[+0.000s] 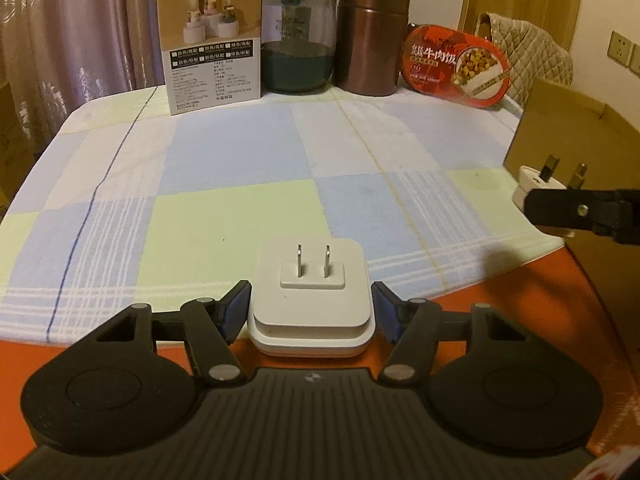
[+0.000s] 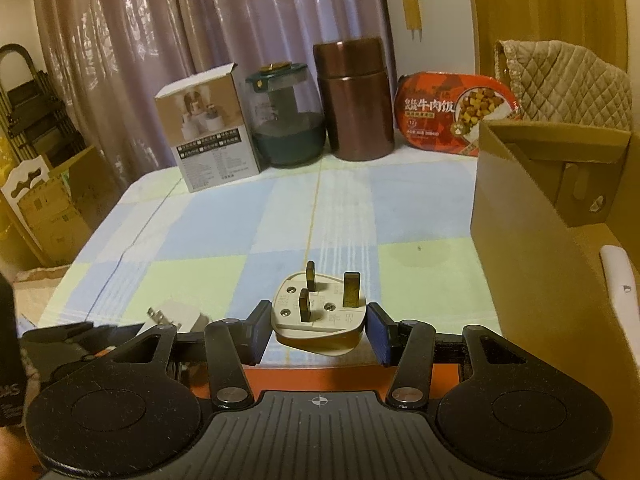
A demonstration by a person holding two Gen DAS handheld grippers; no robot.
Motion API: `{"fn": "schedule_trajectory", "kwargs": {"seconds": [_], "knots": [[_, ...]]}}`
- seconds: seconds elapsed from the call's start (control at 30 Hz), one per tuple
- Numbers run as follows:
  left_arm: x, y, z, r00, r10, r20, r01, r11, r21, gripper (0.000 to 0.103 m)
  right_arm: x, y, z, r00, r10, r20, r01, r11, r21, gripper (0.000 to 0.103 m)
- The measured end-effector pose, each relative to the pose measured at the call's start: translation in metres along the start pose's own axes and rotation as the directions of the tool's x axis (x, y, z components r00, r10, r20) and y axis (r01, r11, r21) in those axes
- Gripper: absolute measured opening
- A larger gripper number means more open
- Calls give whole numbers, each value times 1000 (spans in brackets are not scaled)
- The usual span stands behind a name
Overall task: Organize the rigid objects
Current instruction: 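Grasp the white flat US plug adapter with the left tool while the right tool holds the UK plug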
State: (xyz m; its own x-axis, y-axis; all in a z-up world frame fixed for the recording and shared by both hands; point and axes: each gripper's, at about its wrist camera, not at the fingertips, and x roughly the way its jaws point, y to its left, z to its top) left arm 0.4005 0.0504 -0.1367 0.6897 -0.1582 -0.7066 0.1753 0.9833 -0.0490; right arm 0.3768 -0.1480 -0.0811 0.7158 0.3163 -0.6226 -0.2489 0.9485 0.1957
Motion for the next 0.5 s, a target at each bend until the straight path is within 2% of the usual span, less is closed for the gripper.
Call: {"fn": "schedule_trajectory", "kwargs": {"seconds": [0.23, 0.5], "knots": [[-47, -6, -2, 1000, -2, 23, 3, 998, -56, 60, -34, 8, 6, 998, 19, 52, -19, 1000, -5, 47], [-112, -25, -12, 997, 64, 34, -60, 993, -100, 60, -89, 15, -2, 997, 27, 76, -26, 1000, -17, 47]]}}
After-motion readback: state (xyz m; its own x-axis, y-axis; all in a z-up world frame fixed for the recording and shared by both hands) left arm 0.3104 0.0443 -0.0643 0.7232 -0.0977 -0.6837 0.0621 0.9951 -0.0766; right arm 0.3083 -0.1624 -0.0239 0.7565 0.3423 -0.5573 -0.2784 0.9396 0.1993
